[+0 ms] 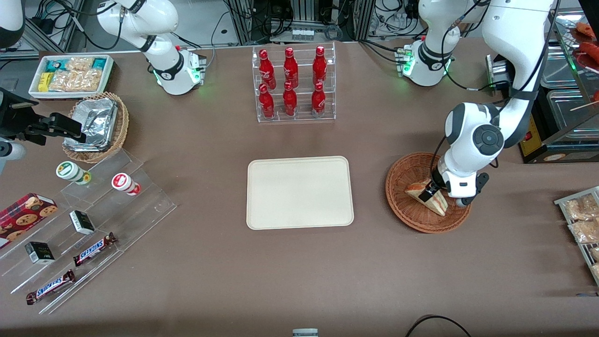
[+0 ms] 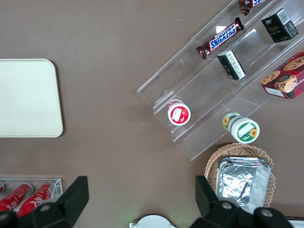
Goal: Place sandwich from basket to tray
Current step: 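Lower the left gripper over the sandwich in the wicker basket and grasp it, then lift the sandwich with the left gripper and carry it toward the cream tray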
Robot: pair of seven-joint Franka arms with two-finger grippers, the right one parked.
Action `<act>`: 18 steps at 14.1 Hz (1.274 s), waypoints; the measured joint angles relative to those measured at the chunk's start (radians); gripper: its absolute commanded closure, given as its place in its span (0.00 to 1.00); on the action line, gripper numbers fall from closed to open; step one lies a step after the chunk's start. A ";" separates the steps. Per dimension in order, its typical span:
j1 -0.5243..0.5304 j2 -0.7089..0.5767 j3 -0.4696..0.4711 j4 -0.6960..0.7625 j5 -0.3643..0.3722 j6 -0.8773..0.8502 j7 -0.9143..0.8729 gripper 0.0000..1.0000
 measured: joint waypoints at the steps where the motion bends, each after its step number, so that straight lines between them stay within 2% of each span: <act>1: 0.000 0.004 0.000 0.001 0.000 0.003 -0.002 1.00; 6: -0.001 -0.006 -0.003 0.049 0.000 -0.007 -0.021 1.00; 8: -0.003 -0.049 -0.005 0.126 0.000 -0.141 -0.020 1.00; 10: -0.018 -0.104 -0.009 0.251 0.000 -0.357 -0.009 1.00; 13: -0.136 -0.133 -0.015 0.417 0.001 -0.540 -0.006 1.00; 16: -0.309 -0.088 -0.022 0.445 0.049 -0.547 -0.014 1.00; 18: -0.408 -0.012 -0.023 0.472 0.080 -0.525 -0.025 1.00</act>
